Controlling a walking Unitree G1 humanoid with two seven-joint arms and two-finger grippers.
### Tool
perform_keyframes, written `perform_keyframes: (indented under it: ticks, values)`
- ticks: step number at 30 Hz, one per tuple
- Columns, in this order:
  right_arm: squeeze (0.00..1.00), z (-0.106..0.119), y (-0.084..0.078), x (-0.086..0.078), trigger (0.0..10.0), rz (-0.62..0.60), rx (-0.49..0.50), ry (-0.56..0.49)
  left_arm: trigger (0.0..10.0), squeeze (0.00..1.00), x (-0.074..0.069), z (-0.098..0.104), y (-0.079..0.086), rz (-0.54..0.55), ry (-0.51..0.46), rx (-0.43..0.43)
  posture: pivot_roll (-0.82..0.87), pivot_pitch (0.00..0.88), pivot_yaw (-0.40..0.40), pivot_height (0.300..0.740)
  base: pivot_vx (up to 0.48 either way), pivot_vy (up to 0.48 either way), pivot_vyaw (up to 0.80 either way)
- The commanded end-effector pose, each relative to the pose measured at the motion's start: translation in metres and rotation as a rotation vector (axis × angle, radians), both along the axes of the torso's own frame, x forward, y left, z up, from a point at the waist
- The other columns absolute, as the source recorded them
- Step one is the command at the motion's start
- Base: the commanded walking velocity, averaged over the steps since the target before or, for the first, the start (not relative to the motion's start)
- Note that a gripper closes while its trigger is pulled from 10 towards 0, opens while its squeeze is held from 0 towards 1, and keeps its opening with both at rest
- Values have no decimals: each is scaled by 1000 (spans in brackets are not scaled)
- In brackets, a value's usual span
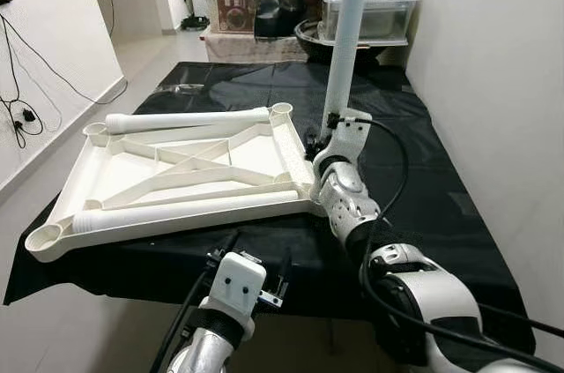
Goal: Building children table
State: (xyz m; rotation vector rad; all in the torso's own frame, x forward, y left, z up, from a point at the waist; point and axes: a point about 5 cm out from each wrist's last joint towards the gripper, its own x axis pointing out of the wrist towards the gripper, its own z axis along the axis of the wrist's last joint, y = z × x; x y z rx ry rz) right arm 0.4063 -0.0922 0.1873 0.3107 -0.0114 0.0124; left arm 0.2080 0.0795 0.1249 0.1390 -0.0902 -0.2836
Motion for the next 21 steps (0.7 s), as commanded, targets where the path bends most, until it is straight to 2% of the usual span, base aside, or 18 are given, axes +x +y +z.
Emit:
perform_keyframes:
  ticks: [1, 2, 3, 5, 6, 7, 9, 10, 11, 14, 21]
  values:
    - [0, 3, 3, 0, 10000, 49, 25, -33, 10000, 0, 1, -3, 2, 5, 15, 9, 60, 0, 1, 740, 0, 0, 0]
    - [0, 14, 2, 1, 10000, 261, 61, -119, 10000, 0, 0, -3, 2, 5, 15, 8, 60, 0, 1, 740, 0, 0, 0]
    - [0, 14, 2, 1, 10000, 261, 61, -119, 10000, 0, 0, -3, 2, 5, 15, 8, 60, 0, 1, 740, 0, 0, 0]
    - [0, 19, 3, 0, 10000, 449, 49, -164, 10000, 0, 0, -3, 2, 4, 15, 7, 60, 0, 1, 740, 0, 0, 0]
    - [0, 18, 6, -4, 10000, 591, 25, -163, 10000, 0, 0, -3, 2, 3, 15, 7, 60, 0, 1, 740, 0, 0, 0]
    - [0, 16, 8, -6, 10000, 682, 12, -157, 10000, 0, 0, -3, 2, 3, 15, 7, 60, 0, 1, 740, 0, 0, 0]
    - [0, 16, 8, -6, 10000, 682, 12, -157, 10000, 0, 0, -3, 2, 3, 15, 7, 60, 0, 1, 740, 0, 0, 0]
    - [0, 15, 9, -8, 10000, 738, 6, -153, 10000, 0, 0, -3, 2, 2, 14, 7, 60, 0, 1, 740, 0, 0, 0]
    - [0, 15, 9, -8, 10000, 738, 6, -153, 10000, 0, 0, -3, 2, 2, 14, 7, 60, 0, 1, 740, 0, 0, 0]
    - [0, -4, 12, -32, 10000, 1233, -184, -108, 10000, 0, 1, -3, 1, 1, 12, 9, 59, 0, -4, 740, 0, 0, 0]
    - [0, -5, 12, -33, 10000, 1248, -192, -108, 10000, 0, 1, -3, 1, 1, 12, 9, 59, 0, -4, 740, 0, 0, 0]
